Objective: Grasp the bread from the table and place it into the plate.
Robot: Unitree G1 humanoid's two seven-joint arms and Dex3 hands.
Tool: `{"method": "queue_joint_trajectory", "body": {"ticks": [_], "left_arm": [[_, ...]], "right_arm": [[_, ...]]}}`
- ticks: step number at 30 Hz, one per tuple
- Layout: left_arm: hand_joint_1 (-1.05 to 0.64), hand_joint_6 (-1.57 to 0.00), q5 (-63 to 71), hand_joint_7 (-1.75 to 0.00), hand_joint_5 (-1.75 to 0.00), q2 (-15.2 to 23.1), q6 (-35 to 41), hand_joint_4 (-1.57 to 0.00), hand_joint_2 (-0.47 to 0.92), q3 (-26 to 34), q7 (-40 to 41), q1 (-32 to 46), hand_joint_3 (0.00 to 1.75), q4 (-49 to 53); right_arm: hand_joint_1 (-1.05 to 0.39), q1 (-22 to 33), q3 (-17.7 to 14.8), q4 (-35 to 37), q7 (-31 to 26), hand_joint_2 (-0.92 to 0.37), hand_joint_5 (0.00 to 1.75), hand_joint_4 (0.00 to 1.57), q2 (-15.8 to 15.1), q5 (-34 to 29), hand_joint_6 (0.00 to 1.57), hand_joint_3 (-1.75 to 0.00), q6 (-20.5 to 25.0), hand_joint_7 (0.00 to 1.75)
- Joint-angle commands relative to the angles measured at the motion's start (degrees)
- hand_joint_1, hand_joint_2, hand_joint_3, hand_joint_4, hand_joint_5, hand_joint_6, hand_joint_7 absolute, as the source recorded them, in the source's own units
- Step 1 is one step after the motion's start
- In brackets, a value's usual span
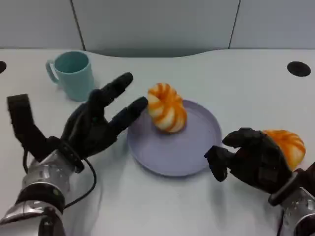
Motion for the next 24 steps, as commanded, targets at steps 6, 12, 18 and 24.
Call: {"method": "queue_joint_trajectory", "body": {"ticks": [6, 12, 18, 24], "left_arm": [[-1.05, 0.0, -6.93, 0.0, 0.0, 6.77, 10.07, 0.0, 0.92, 3.28, -10.64, 11.2, 0.74, -10.69], [-1.05, 0.0, -13.39, 0.0, -0.01, 8.73, 19.53, -0.02, 0.92, 7.0, -10.99, 21.47, 0.76, -17.93], [-1.05, -0.21, -15.8, -0.07, -0.11, 8.44, 21.72, -0.2, 0.92, 7.64, -12.52, 27.54, 0.6, -21.28], [-1.05, -0.29, -16.45, -0.06, -0.14, 6.57, 23.06, -0.27, 0.92, 6.61, -11.98, 29.89, 0.46, -22.87]], "right_arm": [[-0.42, 0.11, -1.43, -0.62, -0.01, -0.92, 1.63, 0.71, 1.03, 1.81, 1.22, -0.01, -2.0, 0.02], [-0.45, -0.53, 0.22, -0.78, -1.93, -0.91, 1.65, 0.69, -0.94, 0.32, 1.22, -0.02, 0.93, 0.01], [-0.53, -0.61, 1.19, -1.19, -3.2, -0.92, 1.52, 0.72, -2.48, -0.78, 1.22, -0.01, 2.48, 0.01], [-0.52, -0.41, 1.94, -0.81, -3.08, -0.92, 1.44, 0.73, -3.86, -0.92, 1.18, -0.03, 3.28, 0.01]]}}
